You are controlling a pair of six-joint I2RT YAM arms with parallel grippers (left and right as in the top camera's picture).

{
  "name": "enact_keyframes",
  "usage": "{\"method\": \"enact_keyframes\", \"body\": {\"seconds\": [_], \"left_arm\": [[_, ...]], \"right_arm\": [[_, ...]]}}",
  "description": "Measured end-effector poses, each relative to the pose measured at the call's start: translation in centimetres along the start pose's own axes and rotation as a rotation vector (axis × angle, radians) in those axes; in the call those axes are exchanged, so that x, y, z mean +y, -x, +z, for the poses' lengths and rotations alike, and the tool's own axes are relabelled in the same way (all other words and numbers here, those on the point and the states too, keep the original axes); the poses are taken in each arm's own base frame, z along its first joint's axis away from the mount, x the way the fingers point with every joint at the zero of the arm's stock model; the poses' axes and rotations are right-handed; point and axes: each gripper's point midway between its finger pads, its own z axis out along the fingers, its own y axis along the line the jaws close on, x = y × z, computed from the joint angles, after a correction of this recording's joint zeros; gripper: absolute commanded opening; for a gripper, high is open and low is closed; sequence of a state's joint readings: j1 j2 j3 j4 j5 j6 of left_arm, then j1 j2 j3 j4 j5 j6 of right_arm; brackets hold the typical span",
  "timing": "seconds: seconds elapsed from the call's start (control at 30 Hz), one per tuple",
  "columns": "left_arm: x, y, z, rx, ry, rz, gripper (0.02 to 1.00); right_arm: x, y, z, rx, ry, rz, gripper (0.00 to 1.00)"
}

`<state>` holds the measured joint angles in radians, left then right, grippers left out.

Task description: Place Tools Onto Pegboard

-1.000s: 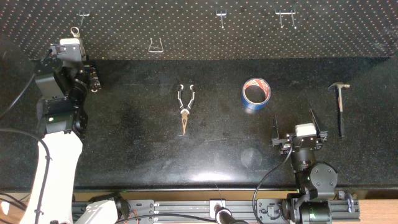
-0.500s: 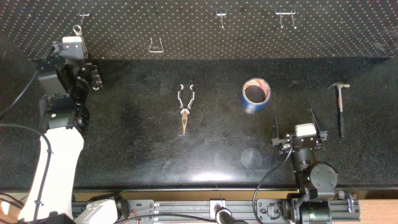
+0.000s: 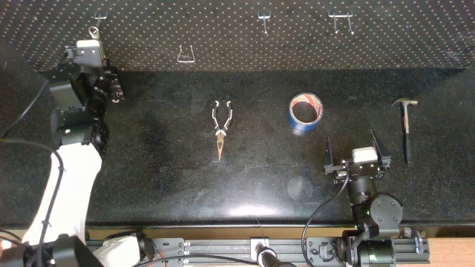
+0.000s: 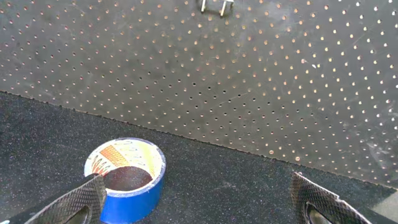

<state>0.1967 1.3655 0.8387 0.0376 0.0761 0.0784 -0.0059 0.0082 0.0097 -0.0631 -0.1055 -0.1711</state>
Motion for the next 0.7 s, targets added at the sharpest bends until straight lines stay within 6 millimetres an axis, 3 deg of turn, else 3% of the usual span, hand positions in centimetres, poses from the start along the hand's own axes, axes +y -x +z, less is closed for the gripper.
{"method": "enact_keyframes", "body": {"seconds": [0.37, 0.53, 0.6, 0.7], "left_arm": [[-0.79, 0.45, 0.81, -0.026, -0.021, 0.01, 0.029], [-1.12, 0.6, 0.99, -0.034, -0.027, 0.019, 0.555], [-1.11, 0.73, 0.99, -0.039, -0.027, 0.015, 0.713], [-1.11, 0.75, 0.99, -0.04, -0.027, 0.018, 0.794]], "right_arm": [[0.0, 0.0, 0.0, 0.0, 0.0, 0.0, 0.963], [0.0, 0.0, 0.0, 0.0, 0.0, 0.0, 0.963], [0.0, 0.0, 0.0, 0.0, 0.0, 0.0, 0.963], [0.0, 0.0, 0.0, 0.0, 0.0, 0.0, 0.963]]}}
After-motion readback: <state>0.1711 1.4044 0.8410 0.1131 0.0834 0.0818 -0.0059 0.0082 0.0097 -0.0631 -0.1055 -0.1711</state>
